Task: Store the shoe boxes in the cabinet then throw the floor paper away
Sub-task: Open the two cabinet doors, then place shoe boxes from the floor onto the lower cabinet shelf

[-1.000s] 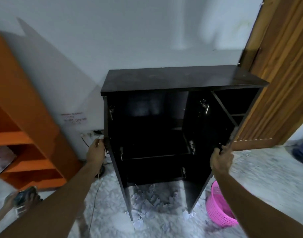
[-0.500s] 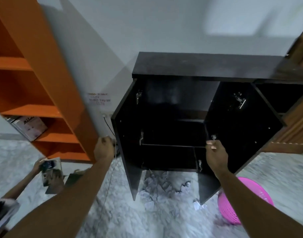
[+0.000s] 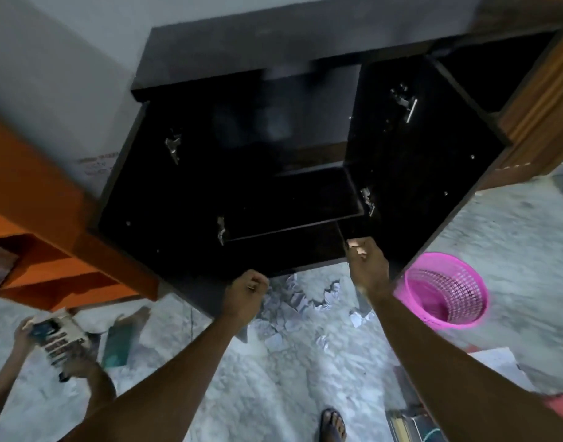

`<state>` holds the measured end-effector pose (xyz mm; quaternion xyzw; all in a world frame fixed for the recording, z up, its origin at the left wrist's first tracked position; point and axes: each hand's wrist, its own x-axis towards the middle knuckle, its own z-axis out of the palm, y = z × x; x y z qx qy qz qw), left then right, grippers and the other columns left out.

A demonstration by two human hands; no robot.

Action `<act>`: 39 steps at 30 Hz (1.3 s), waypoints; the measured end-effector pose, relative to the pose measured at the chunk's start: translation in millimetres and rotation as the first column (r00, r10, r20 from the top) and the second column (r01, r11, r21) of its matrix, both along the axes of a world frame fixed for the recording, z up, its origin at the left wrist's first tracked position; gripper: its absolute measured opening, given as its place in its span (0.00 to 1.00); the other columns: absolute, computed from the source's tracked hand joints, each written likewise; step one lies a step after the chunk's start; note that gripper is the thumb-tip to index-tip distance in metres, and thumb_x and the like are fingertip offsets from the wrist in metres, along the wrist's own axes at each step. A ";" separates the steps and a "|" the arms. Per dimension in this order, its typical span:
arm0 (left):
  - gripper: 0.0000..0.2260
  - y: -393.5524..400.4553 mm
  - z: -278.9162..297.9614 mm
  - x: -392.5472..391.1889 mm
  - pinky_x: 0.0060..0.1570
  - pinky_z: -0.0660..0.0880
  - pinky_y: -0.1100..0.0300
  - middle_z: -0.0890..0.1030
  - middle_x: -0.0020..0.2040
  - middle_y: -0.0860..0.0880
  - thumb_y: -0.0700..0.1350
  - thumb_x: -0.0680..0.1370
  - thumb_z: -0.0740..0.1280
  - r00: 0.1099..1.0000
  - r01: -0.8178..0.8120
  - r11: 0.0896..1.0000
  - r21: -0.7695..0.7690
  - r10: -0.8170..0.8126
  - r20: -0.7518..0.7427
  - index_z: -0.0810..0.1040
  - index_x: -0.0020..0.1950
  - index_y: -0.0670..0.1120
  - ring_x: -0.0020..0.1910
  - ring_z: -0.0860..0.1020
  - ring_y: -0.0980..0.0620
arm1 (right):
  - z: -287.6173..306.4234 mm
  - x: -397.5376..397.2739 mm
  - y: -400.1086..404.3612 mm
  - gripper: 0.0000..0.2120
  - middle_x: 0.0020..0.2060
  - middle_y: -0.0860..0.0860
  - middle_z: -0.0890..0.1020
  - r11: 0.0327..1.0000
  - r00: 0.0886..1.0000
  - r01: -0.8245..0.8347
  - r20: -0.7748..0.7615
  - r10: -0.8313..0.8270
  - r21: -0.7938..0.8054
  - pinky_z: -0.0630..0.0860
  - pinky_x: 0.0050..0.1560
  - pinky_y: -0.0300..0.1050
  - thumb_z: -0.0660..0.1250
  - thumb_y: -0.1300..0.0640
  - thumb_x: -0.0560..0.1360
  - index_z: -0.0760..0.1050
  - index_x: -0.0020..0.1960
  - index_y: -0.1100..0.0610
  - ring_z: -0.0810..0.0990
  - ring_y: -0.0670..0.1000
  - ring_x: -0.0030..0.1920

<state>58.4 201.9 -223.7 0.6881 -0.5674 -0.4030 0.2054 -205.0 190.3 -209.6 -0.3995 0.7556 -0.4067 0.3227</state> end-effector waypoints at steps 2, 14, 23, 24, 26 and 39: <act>0.05 -11.6 -11.6 -22.0 0.46 0.77 0.59 0.81 0.37 0.54 0.38 0.81 0.68 0.996 0.085 0.996 -0.038 -0.085 -0.002 0.82 0.47 0.44 0.37 0.79 0.53 | -11.7 -12.0 10.3 0.07 0.46 0.51 0.83 0.997 0.997 0.076 0.018 -0.075 -0.003 0.73 0.48 0.44 0.65 0.59 0.80 0.79 0.57 0.55 0.81 0.52 0.45; 0.06 -40.5 -61.8 -134.1 0.47 0.79 0.53 0.85 0.43 0.51 0.45 0.80 0.69 0.783 0.622 0.778 0.087 -0.621 -0.035 0.79 0.45 0.55 0.46 0.85 0.48 | -77.5 -34.0 123.6 0.09 0.48 0.50 0.84 0.800 0.799 0.597 0.048 -0.600 0.061 0.67 0.45 0.41 0.65 0.60 0.80 0.80 0.58 0.54 0.80 0.51 0.46; 0.04 34.4 -177.6 -193.3 0.44 0.74 0.57 0.85 0.43 0.48 0.43 0.80 0.69 0.451 0.885 0.439 0.157 -0.892 -0.047 0.81 0.46 0.49 0.44 0.82 0.49 | -200.8 -8.1 270.8 0.07 0.45 0.51 0.85 0.481 0.484 0.864 0.015 -0.875 0.147 0.74 0.46 0.46 0.68 0.62 0.76 0.81 0.52 0.54 0.83 0.54 0.47; 0.04 43.8 -194.3 -203.5 0.46 0.75 0.56 0.85 0.44 0.48 0.42 0.80 0.70 0.428 0.896 0.413 0.161 -0.901 -0.069 0.81 0.46 0.50 0.45 0.83 0.47 | -217.8 -11.2 287.6 0.07 0.46 0.52 0.86 0.456 0.462 0.877 -0.006 -0.887 0.151 0.72 0.46 0.46 0.68 0.62 0.76 0.81 0.53 0.55 0.82 0.55 0.48; 0.04 66.8 -234.2 -221.4 0.45 0.77 0.55 0.86 0.43 0.49 0.44 0.80 0.70 0.371 0.919 0.353 0.177 -0.925 -0.080 0.82 0.45 0.51 0.46 0.84 0.48 | -257.2 -16.7 324.0 0.07 0.47 0.53 0.86 0.400 0.415 0.899 -0.051 -0.908 0.179 0.69 0.45 0.44 0.67 0.62 0.77 0.81 0.53 0.55 0.81 0.56 0.48; 0.20 191.1 -520.6 -349.0 0.51 0.68 0.62 0.81 0.63 0.44 0.54 0.81 0.69 0.322 0.941 0.303 0.149 -0.938 -0.127 0.76 0.69 0.45 0.60 0.79 0.47 | -546.8 -84.6 517.8 0.28 0.60 0.62 0.77 0.041 0.064 0.992 -0.190 -0.980 0.123 0.76 0.63 0.58 0.69 0.41 0.72 0.73 0.64 0.59 0.78 0.63 0.59</act>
